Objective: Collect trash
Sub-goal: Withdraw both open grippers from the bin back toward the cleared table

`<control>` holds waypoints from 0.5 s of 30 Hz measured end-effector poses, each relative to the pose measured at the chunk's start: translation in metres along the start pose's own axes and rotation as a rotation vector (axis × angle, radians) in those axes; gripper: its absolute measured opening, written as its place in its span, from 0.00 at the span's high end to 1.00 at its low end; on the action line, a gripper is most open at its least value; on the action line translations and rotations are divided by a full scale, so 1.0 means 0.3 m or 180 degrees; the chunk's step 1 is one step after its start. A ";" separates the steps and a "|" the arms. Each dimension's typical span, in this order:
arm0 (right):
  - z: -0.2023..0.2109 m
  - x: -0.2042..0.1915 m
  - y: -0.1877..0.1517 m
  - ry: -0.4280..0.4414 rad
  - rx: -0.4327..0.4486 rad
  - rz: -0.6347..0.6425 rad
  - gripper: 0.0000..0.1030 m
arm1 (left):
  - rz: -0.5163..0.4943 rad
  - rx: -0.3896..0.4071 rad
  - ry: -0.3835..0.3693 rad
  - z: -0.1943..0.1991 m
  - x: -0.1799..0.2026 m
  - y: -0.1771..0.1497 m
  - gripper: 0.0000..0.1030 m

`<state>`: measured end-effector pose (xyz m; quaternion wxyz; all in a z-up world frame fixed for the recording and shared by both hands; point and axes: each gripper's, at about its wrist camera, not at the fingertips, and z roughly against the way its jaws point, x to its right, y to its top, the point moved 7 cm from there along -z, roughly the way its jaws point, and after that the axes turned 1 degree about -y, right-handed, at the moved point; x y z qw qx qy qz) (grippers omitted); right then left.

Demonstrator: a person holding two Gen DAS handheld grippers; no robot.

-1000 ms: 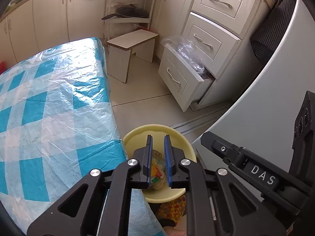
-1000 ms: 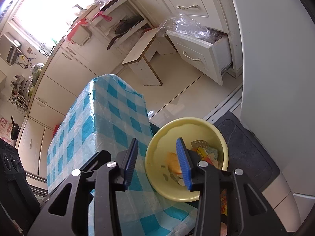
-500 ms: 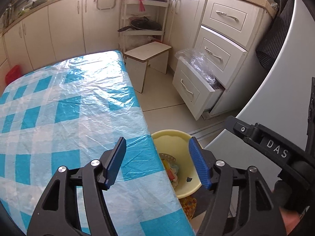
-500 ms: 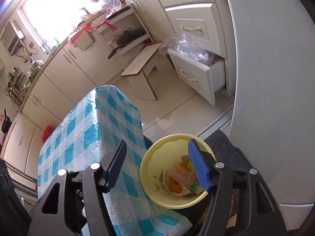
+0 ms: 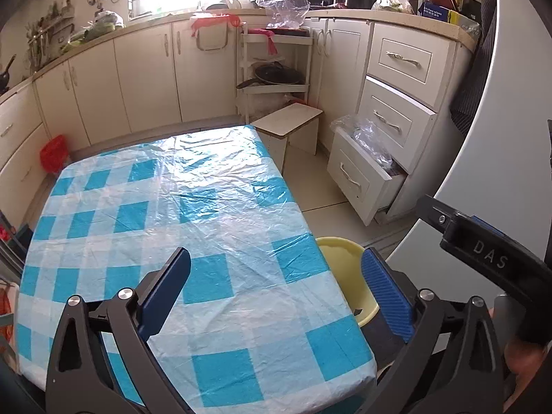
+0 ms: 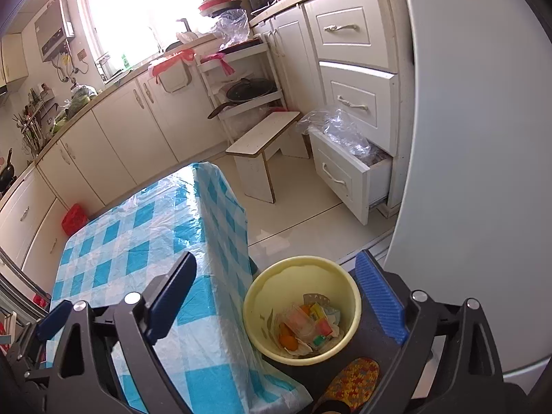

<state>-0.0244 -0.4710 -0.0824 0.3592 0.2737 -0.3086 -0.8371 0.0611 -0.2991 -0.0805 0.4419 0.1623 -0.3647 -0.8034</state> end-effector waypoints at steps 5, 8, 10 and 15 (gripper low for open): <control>0.091 -0.029 -0.012 -0.0050 0.0067 0.0118 0.09 | 0.0007 0.0040 0.0033 0.101 -0.036 -0.012 0.08; 0.139 -0.058 -0.033 -0.0067 0.0067 0.0220 0.07 | -0.0023 0.0086 0.0060 0.166 -0.053 -0.019 0.08; 0.169 -0.082 -0.050 -0.0083 0.0048 0.0302 0.07 | -0.0041 0.0113 0.0075 0.207 -0.062 -0.023 0.08; 0.248 -0.132 -0.088 -0.0066 0.0045 0.0444 0.07 | -0.0040 0.0149 0.0127 0.299 -0.098 -0.041 0.08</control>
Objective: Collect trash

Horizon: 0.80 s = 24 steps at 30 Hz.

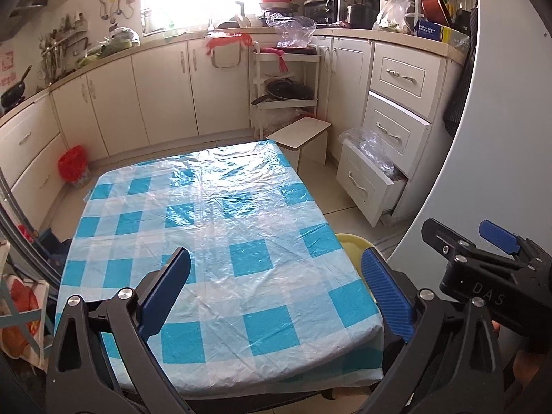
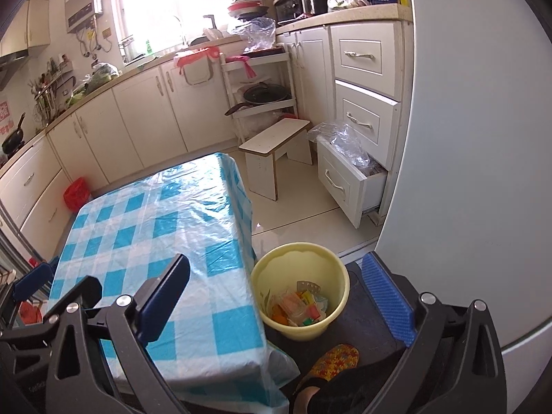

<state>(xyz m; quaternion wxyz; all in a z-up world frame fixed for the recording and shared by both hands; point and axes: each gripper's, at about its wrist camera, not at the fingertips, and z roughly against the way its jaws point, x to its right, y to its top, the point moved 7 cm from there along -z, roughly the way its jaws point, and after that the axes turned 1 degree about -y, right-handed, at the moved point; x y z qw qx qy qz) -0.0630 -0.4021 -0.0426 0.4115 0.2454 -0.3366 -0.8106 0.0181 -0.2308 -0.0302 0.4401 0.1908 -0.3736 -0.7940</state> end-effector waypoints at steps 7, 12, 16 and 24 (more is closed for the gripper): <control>0.106 -0.057 -0.022 0.0074 0.0060 0.0115 0.07 | 0.0033 0.0008 0.0091 0.099 -0.065 -0.022 0.08; 0.167 -0.084 -0.035 0.0066 0.0102 0.0146 0.07 | 0.0037 0.0021 0.0177 0.157 -0.104 -0.042 0.08; 0.208 -0.107 -0.059 0.0038 0.0087 0.0150 0.07 | 0.0049 0.0002 0.0238 0.198 -0.132 -0.056 0.08; 0.282 -0.162 -0.121 0.0051 0.0071 0.0146 0.07 | 0.0130 0.0058 0.0327 0.286 -0.192 -0.085 0.08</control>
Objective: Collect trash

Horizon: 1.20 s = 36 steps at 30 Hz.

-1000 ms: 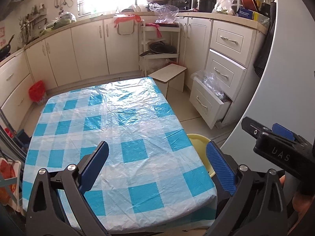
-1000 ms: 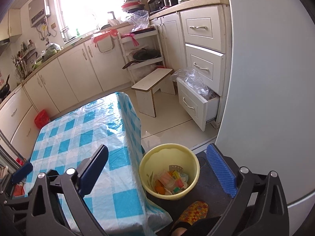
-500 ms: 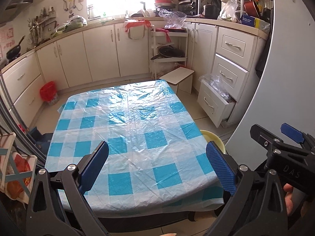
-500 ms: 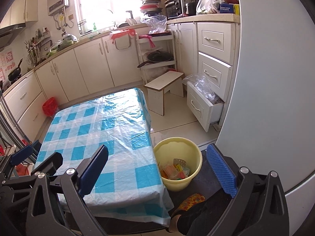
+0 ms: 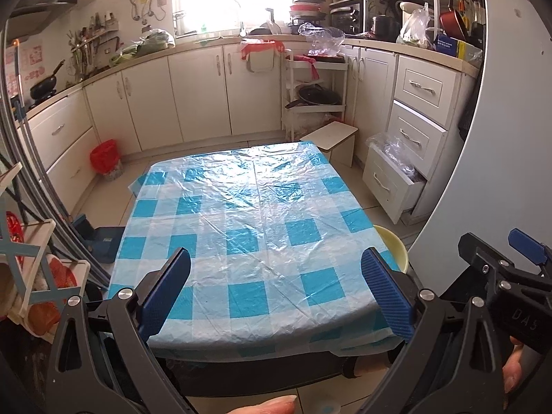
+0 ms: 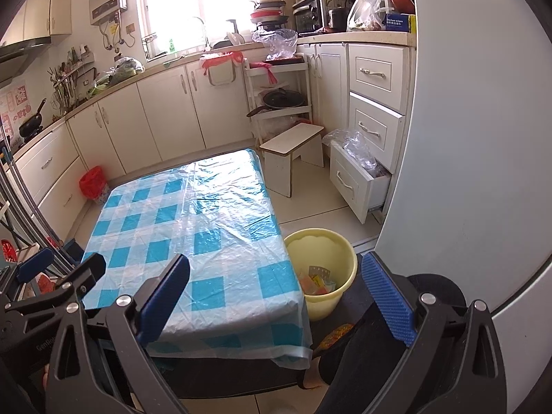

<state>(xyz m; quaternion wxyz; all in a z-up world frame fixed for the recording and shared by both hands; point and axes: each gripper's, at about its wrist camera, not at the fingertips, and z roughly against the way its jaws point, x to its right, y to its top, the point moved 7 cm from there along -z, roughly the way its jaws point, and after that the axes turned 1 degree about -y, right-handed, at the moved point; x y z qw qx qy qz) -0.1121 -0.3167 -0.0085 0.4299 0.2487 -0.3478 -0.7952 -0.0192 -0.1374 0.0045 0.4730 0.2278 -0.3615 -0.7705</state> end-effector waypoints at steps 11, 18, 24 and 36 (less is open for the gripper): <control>0.054 -0.051 -0.022 -0.0027 0.0061 0.0024 0.07 | 0.0091 0.0043 0.0043 0.071 -0.062 -0.020 0.08; 0.076 -0.072 -0.022 -0.0020 0.0103 0.0075 0.07 | 0.0138 0.0087 0.0048 0.099 -0.085 -0.021 0.08; 0.089 -0.087 -0.024 -0.0018 0.0129 0.0106 0.07 | 0.0149 0.0105 0.0054 0.114 -0.094 -0.026 0.08; 0.099 -0.093 -0.022 -0.0011 0.0142 0.0116 0.07 | 0.0134 0.0133 0.0073 0.133 -0.084 -0.020 0.08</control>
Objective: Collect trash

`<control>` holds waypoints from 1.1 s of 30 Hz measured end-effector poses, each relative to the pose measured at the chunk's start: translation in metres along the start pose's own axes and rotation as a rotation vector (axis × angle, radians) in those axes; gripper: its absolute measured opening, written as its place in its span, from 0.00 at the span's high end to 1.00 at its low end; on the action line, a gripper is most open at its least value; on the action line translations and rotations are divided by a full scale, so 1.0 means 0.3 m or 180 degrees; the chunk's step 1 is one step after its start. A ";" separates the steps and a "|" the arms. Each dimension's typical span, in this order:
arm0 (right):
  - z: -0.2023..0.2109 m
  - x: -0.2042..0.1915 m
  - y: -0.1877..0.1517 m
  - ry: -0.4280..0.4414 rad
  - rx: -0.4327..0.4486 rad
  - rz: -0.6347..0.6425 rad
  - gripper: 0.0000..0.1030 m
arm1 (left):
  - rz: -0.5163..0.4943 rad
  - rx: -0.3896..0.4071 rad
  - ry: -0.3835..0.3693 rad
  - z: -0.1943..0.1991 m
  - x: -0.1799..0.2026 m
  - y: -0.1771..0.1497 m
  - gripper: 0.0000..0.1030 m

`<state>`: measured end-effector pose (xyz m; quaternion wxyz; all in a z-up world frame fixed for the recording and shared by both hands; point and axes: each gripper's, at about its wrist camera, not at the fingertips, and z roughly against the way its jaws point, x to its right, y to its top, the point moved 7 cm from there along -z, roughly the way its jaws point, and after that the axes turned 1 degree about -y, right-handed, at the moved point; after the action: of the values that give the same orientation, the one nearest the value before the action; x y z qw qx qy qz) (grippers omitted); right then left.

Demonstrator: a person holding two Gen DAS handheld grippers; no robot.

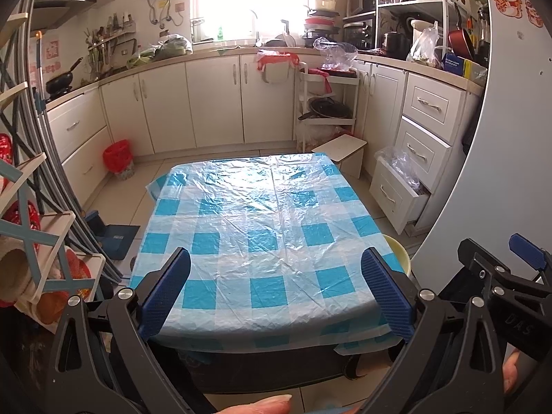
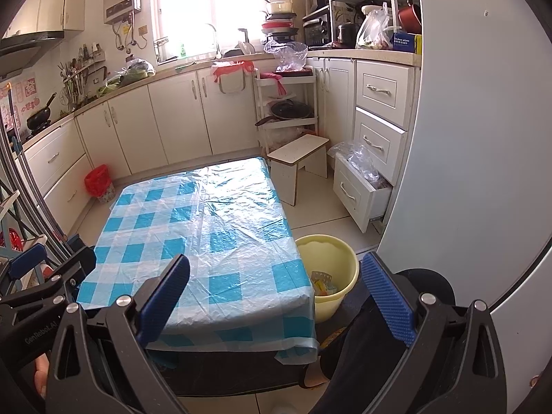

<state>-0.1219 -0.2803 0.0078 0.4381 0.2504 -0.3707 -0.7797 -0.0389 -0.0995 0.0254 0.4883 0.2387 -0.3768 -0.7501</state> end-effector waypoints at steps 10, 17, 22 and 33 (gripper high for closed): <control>0.013 0.008 0.010 0.0009 0.0030 -0.0002 0.07 | -0.0027 0.0028 0.0010 0.020 0.005 0.005 0.08; 0.015 0.011 0.012 0.0013 0.0042 0.0000 0.07 | -0.0039 0.0041 0.0022 0.027 0.006 0.007 0.08; 0.016 0.010 0.014 0.0020 0.0045 -0.0003 0.07 | -0.0041 0.0045 0.0026 0.027 0.006 0.007 0.08; 0.022 0.004 0.015 0.0029 0.0056 0.0007 0.07 | -0.0047 0.0052 0.0028 0.030 0.008 0.008 0.08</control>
<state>-0.1250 -0.2807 0.0153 0.4384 0.2575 -0.3758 -0.7748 -0.0451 -0.0992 0.0328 0.4825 0.2488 -0.3790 -0.7495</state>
